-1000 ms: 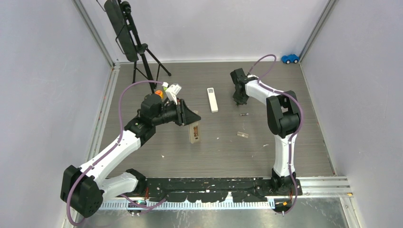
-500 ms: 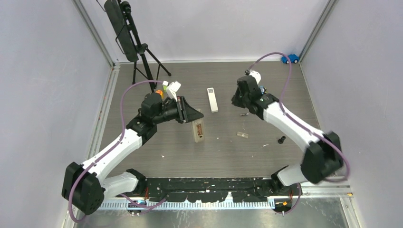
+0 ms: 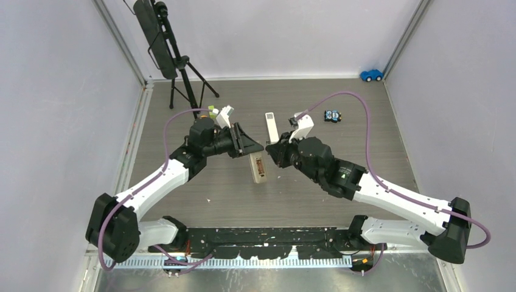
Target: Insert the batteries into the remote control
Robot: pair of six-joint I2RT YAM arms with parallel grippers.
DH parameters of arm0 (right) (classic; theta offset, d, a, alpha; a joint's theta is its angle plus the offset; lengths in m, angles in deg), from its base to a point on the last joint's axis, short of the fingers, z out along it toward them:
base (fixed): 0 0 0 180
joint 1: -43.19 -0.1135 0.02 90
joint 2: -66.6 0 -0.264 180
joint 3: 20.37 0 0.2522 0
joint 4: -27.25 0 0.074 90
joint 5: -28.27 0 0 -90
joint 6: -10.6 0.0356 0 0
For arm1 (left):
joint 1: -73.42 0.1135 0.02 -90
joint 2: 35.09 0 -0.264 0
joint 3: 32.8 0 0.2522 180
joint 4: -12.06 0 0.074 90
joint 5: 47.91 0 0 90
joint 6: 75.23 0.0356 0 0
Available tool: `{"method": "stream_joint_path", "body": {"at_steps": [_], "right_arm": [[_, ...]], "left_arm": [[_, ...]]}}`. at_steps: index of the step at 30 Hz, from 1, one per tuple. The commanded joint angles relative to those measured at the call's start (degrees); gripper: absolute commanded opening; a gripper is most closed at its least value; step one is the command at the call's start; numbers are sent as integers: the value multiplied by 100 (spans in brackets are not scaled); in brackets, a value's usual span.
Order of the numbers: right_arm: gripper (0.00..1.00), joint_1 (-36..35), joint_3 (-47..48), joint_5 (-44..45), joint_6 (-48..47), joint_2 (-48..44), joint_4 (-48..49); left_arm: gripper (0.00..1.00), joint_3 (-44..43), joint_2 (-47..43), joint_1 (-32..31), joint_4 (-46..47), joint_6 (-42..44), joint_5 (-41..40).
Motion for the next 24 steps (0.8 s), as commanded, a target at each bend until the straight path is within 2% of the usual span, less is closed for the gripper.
{"method": "stream_joint_path", "body": {"at_steps": [1, 9, 15, 24], "right_arm": [[1, -312, -118, 392, -379, -14, 714], [1, -645, -272, 368, -659, 76, 831], [1, -663, -455, 429, -685, 250, 1098], [1, -663, -643, 550, -843, 416, 1378]], "left_arm": [[0, -211, 84, 119, 14, -426, -73], [0, -47, 177, 223, 154, -1030, -145], [0, 106, 437, 234, 692, -1522, 49], [0, 95, 387, 234, 726, -1458, 203]]}}
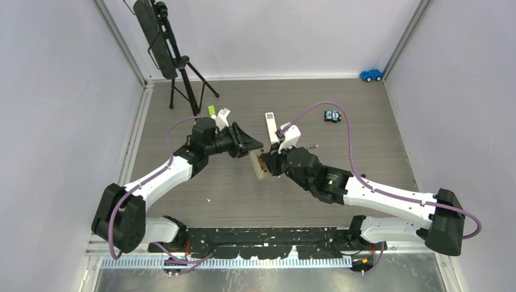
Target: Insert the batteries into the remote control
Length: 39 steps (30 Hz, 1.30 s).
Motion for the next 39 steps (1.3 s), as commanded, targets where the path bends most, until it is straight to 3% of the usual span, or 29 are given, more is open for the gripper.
{"method": "stream_joint_path", "body": {"at_steps": [1, 8, 15, 29, 34, 39], "right_arm": [[1, -38, -59, 149, -130, 44, 531], [3, -38, -152, -60, -27, 30, 547], [21, -37, -213, -160, 92, -151, 249], [34, -39, -28, -411, 516, -625, -179], [47, -38, -359, 51, 1521, -1090, 199], [73, -27, -748, 1027, 3752, -1610, -232]], "left_arm": [[0, -48, -146, 22, 413, -88, 205], [0, -40, -102, 22, 497, -206, 194], [0, -66, -54, 22, 469, -154, 188], [0, -81, -23, 22, 362, 37, 171], [0, -176, -101, 22, 146, 446, 31], [0, -239, -236, 22, 118, 652, -166]]}}
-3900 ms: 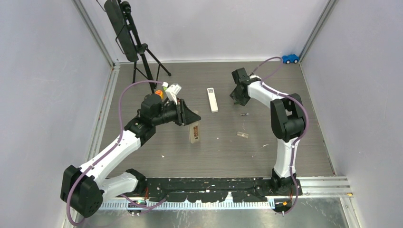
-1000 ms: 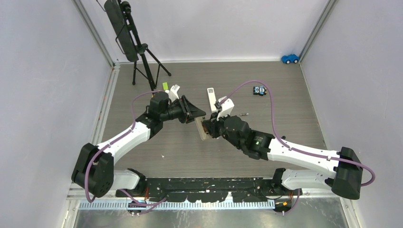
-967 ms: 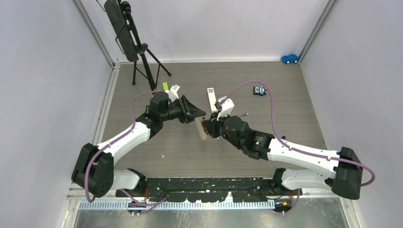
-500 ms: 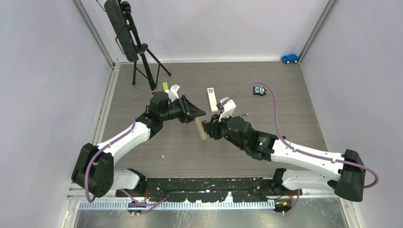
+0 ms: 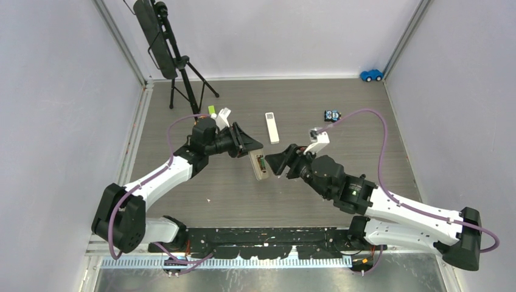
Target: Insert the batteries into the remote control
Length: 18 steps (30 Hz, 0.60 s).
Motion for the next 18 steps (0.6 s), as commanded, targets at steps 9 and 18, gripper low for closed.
{"method": "stream_joint_path", "body": {"at_steps": [9, 18], "right_arm": [[81, -29, -487, 660, 5294, -420, -953], [87, 30, -1176, 130, 6371, 326, 1527]], "left_arm": [[0, -132, -431, 22, 781, 105, -403], [0, -97, -390, 22, 972, -159, -515]]}}
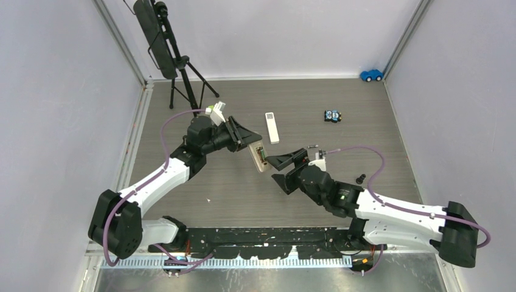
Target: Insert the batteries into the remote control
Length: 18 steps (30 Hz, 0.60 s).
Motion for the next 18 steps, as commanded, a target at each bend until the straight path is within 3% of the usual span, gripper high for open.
{"method": "stream_joint_path", "body": {"at_steps": [1, 18], "right_arm": [[87, 19, -132, -87, 670, 377, 1618], [88, 156, -334, 171, 828, 694, 2550]], "left_arm": [[0, -94, -88, 22, 540, -175, -50], [0, -79, -107, 22, 410, -164, 148]]}}
